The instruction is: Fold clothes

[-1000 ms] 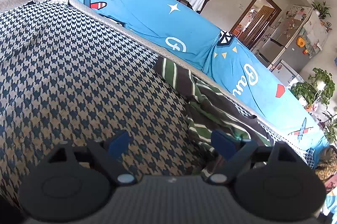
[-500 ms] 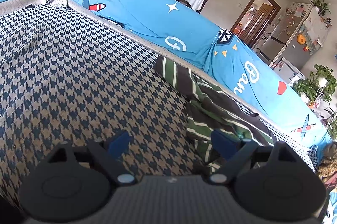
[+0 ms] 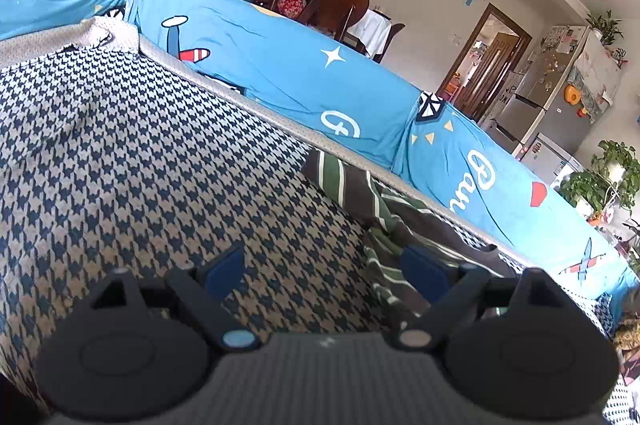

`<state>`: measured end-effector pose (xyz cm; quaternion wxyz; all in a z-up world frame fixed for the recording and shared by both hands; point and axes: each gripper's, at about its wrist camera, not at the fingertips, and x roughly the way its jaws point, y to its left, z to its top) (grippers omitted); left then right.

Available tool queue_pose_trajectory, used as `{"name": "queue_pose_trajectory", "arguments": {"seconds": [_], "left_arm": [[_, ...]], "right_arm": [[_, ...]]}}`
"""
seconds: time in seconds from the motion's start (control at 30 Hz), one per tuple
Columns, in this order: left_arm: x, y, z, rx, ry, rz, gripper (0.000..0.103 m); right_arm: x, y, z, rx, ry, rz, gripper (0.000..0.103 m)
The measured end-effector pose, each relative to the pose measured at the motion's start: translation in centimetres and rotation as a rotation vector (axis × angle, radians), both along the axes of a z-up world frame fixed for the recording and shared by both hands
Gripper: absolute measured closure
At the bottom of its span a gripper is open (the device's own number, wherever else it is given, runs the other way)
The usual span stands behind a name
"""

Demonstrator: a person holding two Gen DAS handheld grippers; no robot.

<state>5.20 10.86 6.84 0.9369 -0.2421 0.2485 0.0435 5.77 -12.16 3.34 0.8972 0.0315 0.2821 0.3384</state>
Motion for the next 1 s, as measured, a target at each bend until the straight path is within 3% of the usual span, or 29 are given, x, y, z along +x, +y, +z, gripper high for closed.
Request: {"name": "queue_pose_trajectory", "arguments": {"seconds": [0.33, 0.6, 0.77, 1.0], "left_arm": [[-0.7, 1.1, 0.7, 0.047, -0.031, 0.058, 0.013], [-0.6, 0.6, 0.3, 0.069, -0.019, 0.031, 0.011], [-0.3, -0.1, 0.0, 0.091, -0.007, 0.001, 0.005], [0.0, -1.3, -0.6, 0.117, 0.013, -0.061, 0.005]], "right_arm": [[-1.5, 3.1, -1.6, -0.022, 0.052, 0.102, 0.093], [-1.6, 2.5, -1.6, 0.005, 0.071, 0.123, 0.084], [-2.4, 0.9, -1.5, -0.005, 0.067, 0.096, 0.084], [-3.2, -3.0, -2.0, -0.029, 0.08, -0.018, 0.084]]}}
